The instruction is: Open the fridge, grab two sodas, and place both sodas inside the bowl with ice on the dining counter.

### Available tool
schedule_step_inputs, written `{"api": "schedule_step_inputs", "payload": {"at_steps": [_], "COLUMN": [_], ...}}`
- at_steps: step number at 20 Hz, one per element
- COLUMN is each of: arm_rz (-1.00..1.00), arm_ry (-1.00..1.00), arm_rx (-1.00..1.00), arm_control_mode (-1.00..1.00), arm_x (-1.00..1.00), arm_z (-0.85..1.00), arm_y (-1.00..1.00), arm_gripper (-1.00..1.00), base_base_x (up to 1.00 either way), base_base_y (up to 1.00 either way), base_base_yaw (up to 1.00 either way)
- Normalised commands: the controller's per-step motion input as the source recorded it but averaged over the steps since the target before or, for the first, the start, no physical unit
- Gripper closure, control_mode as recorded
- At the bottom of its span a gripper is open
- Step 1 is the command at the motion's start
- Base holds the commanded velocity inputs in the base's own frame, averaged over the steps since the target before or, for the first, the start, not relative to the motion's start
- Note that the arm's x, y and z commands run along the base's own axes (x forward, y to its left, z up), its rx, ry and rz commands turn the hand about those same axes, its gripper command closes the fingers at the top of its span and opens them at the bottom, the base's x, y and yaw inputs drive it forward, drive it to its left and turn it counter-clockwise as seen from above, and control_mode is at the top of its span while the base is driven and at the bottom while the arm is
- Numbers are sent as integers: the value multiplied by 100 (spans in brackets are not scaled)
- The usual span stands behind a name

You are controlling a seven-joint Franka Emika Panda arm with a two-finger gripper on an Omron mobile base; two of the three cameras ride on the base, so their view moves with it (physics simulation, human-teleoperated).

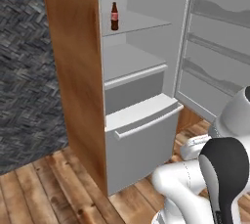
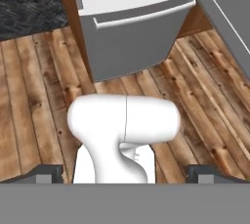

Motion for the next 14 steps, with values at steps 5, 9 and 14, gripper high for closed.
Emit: {"api": "schedule_step_inputs", "payload": {"at_steps": [5,9,14], "arm_rz": [0,0,0], "arm_ry": [0,0,0], "arm_rx": [0,0,0], "arm_control_mode": [100,100,100], "arm_x": [0,0,0], "arm_z": [0,0,0], "arm_y": [0,0,0], "arm_gripper": [-100,-100,-100], "base_base_x": [56,57,60], "base_base_y": [-24,-23,-22], "base_base_yaw": [19,18,19]}}
